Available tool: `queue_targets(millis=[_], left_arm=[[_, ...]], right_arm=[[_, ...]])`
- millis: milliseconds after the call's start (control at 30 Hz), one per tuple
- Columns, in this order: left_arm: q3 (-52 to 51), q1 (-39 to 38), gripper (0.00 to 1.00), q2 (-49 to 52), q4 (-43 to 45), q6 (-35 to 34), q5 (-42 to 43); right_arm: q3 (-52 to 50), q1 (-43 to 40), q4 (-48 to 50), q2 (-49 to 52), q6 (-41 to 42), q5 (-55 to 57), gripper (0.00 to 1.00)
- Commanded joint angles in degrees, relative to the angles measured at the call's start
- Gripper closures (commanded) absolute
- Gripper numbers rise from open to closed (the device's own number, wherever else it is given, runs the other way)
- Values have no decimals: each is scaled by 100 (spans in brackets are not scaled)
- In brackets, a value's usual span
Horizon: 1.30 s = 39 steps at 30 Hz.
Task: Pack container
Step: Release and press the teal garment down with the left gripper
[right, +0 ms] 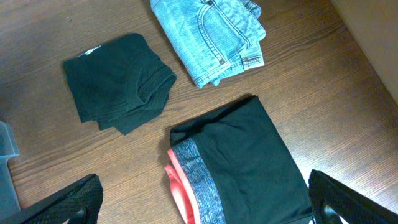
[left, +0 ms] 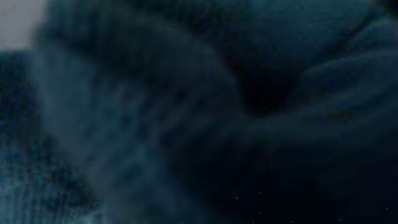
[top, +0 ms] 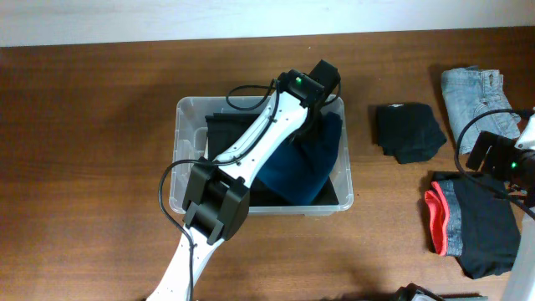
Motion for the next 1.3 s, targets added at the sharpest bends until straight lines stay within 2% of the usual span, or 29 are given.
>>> queue_targets(millis=[0,233,467,500,600,833,1000,1167,1267], left_arm=[[173,20,99,168,-234,-55,-409],[1213,57,99,90,-833,-50,-922],[2299,103,99,28,-1930,105,-863],[2288,103,99,-17,-1930,424,-522],[2277,111,99,-22,-1930,579,164],[1753,111,99,-22,-1930,852,225],[1290,107,99,-42,-1932,1117,732],[870,94,100,-201,-1932,1187,863],[688,66,100,-267,-1932,1366,1381]], right_arm=[[55,-20,15,-22,52,-13,2],[55,-20,15,-22,50,-13,2],[55,-20,15,-22,50,-13,2],[55,-20,15,-22,52,-13,2],[55,-20,15,-22,50,-13,2],[55,-20,15,-22,50,-13,2],[55,-20,15,-22,52,-13,2],[55,-20,15,-22,50,-13,2],[55,-20,15,-22,50,-13,2]])
